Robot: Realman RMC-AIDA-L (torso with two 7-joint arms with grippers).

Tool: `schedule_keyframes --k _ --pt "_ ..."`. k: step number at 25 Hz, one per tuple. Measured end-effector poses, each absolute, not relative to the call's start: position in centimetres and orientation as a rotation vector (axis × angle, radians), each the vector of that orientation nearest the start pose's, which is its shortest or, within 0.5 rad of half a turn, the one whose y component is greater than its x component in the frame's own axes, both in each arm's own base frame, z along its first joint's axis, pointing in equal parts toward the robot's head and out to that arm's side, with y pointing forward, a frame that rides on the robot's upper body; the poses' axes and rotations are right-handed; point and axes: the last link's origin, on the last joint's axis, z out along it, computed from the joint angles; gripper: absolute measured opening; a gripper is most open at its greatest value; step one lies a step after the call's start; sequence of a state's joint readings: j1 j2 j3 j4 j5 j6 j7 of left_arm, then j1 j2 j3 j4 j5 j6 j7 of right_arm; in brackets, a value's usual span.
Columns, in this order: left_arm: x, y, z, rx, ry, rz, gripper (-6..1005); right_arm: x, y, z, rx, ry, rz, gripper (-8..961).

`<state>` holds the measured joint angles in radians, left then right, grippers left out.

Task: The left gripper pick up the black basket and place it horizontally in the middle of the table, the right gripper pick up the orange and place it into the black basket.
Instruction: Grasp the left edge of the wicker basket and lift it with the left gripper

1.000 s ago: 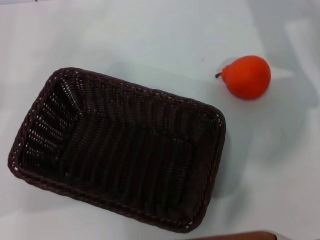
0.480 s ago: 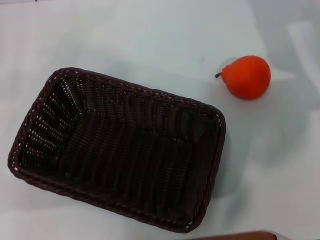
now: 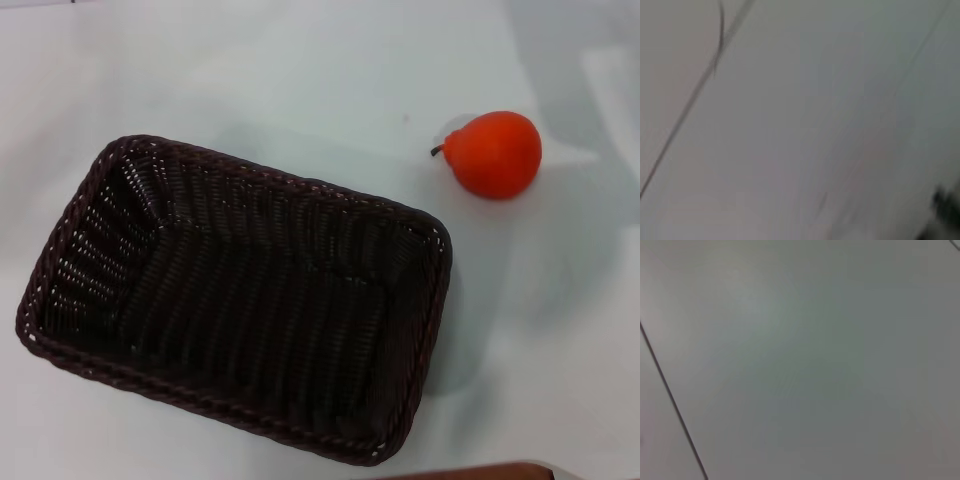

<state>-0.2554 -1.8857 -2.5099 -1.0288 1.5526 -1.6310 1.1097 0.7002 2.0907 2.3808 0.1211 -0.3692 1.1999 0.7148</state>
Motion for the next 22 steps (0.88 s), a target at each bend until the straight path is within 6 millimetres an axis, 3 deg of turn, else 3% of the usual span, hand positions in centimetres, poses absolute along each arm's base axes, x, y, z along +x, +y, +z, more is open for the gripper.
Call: schedule_keyframes --k 2,10,22 --pt "-28.0 30.1 18.4 -2.258 -1.123 -0.791 701 27.2 41.5 6.1 -0.744 -1.252 -1.337 776" --pt "-26.5 30.8 16.5 -2.321 -1.316 -0.393 688 27.3 41.5 6.1 -0.749 -1.247 -1.345 775" --pt "-25.5 31.8 11.8 -2.395 -1.447 -0.050 689 27.6 41.6 6.0 -0.772 -1.246 -1.352 774"
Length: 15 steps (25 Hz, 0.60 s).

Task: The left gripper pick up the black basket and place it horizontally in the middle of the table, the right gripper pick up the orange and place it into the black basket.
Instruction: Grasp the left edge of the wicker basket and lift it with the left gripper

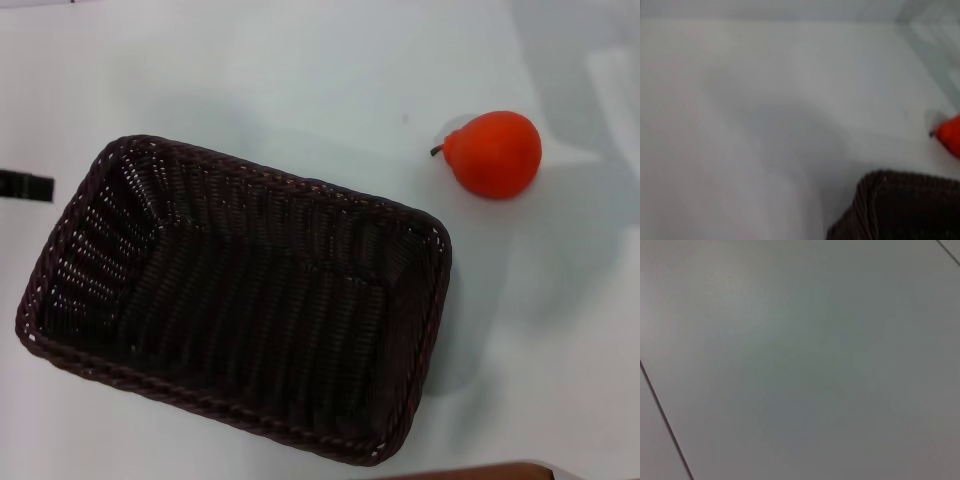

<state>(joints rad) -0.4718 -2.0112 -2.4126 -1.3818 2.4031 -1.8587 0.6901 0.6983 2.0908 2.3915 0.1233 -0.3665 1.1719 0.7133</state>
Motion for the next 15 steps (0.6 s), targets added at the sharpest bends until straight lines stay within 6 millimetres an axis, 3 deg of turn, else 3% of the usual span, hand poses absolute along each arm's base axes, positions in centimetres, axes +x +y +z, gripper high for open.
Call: schedule_keyframes --k 15 --pt "-25.6 31.8 8.8 -2.427 -1.510 0.078 687 27.8 41.4 5.7 -0.789 -1.247 -1.352 774"
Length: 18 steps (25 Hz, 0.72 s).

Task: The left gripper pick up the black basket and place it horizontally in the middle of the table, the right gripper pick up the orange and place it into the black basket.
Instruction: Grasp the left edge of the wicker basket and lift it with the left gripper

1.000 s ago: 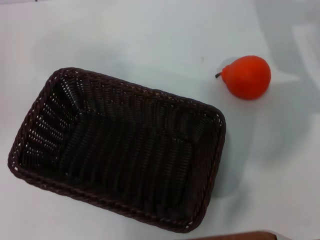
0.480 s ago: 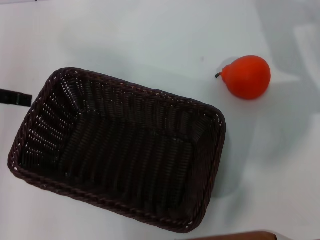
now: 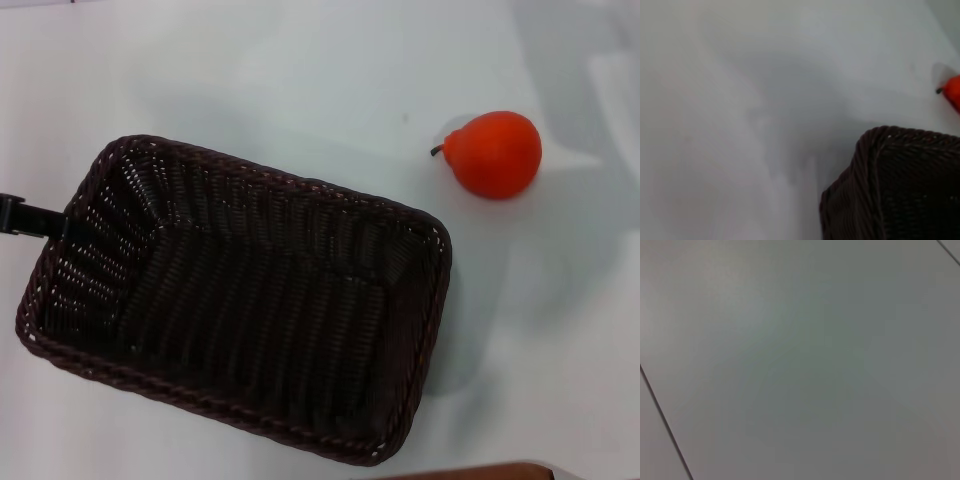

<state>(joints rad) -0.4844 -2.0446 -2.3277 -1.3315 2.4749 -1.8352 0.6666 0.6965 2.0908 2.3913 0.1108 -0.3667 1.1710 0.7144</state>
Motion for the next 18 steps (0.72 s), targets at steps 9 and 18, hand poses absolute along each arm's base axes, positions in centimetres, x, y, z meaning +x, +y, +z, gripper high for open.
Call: schedule_keyframes --k 9,18 --pt "-25.6 32.3 6.9 -2.426 -1.514 0.176 685 28.3 41.1 5.7 -0.800 -1.245 -1.359 775" --pt "-25.1 32.5 5.9 -2.439 -1.513 0.216 611 28.8 41.2 5.6 -0.832 -1.241 -1.377 768"
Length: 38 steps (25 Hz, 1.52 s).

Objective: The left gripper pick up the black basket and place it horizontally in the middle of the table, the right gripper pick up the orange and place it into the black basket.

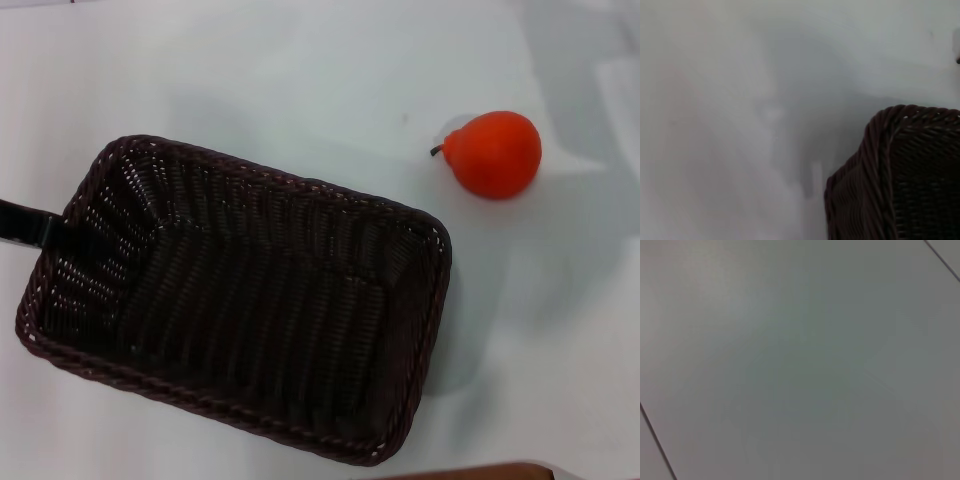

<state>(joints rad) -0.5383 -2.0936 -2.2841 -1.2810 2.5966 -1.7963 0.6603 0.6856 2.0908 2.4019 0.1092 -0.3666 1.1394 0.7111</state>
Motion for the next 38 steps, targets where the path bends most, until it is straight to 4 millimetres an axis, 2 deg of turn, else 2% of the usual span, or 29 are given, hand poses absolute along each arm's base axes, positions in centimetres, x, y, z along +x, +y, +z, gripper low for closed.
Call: schedule_keyframes --k 6,11,15,17,21,25,31,38 --pt "-24.8 32.4 5.7 -2.442 -1.527 0.211 502 28.8 41.2 5.6 -0.834 -1.244 -1.383 762" --pt "-24.7 32.4 5.8 -2.439 -1.542 0.186 266 29.0 41.3 5.6 -0.847 -1.247 -1.388 756" --pt "-24.7 32.2 6.0 -2.433 -1.564 0.158 161 28.9 41.4 5.6 -0.848 -1.247 -1.388 752" --pt "-24.6 32.2 6.3 -2.433 -1.577 0.116 161 28.9 41.4 5.7 -0.846 -1.244 -1.385 750" --pt "-24.1 32.0 7.6 -2.422 -1.630 -0.121 161 28.9 41.4 5.8 -0.841 -1.242 -1.384 745" --pt "-24.3 32.1 9.0 -2.325 -1.711 -0.350 161 28.8 41.4 5.8 -0.839 -1.242 -1.382 741" --pt "-25.5 32.3 9.2 -2.132 -1.800 -0.496 160 28.7 41.5 5.8 -0.837 -1.243 -1.379 734" --pt "-27.1 32.5 8.2 -1.981 -1.848 -0.538 160 28.7 41.5 5.7 -0.837 -1.242 -1.377 727"
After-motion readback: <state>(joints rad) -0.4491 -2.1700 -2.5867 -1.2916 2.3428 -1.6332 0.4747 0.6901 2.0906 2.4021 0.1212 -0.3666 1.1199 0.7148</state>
